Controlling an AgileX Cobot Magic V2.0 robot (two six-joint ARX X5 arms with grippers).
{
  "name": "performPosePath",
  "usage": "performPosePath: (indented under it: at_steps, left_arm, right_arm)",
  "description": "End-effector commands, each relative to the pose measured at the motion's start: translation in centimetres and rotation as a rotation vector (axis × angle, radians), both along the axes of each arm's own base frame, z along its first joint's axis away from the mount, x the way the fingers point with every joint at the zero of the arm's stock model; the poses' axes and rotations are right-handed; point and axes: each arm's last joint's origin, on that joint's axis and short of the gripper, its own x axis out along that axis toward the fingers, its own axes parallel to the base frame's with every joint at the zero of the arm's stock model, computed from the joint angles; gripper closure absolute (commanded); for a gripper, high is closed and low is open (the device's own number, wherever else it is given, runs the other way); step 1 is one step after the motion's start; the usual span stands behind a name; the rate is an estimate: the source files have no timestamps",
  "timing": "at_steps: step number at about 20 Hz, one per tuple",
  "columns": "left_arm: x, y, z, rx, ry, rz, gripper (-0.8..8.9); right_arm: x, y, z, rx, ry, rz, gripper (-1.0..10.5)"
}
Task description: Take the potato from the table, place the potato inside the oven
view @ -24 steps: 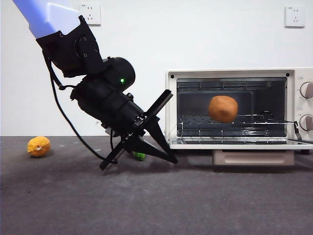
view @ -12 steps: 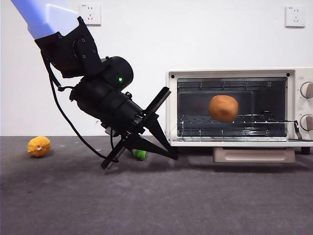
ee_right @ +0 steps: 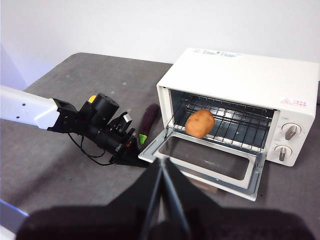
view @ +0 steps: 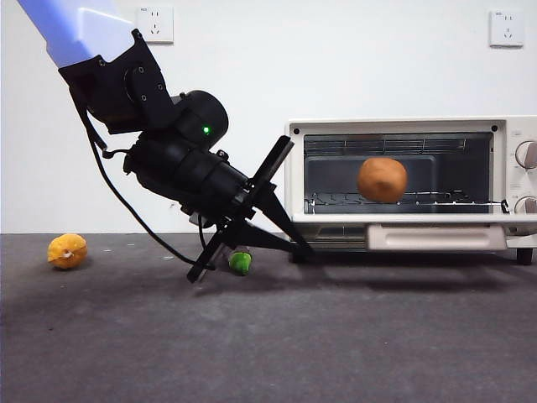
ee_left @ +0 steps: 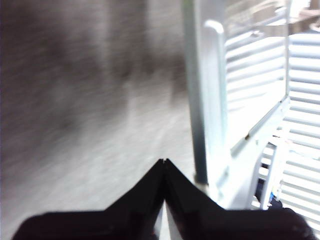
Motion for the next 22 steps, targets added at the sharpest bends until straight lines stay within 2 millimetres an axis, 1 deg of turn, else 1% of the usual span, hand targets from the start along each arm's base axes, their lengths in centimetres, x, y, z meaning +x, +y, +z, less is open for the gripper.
performPosePath:
  at_steps: [1,8,12,18,22]
  left_arm:
    - [0.2,-0.2,-0.2,-0.042,0.005,-0.012,8.21]
    - [1.0,0.4,0.2,-0.079,0.001,0.032,8.21]
    - [1.5,0.5,0.7,-0.133,-0.004,0.04,8.21]
    - [2.2,0.4,1.7,-0.175,-0.023,0.055,8.21]
    - [3.0,0.4,3.0,-0.196,-0.057,0.06,8.21]
  right_arm:
    - [0.0,0.0,-0.3,-0.014,0.024,0.0,9.5]
    - [0.0,0.0,-0.3,-0.013,0.024,0.0,9.5]
    - [0.0,0.0,-0.3,-0.013,0.024,-0.001,9.5]
    - [0.0,0.0,-0.3,-0.013,0.024,-0.001,9.5]
    - [0.0,0.0,-0.3,-0.013,0.024,-0.001,9.5]
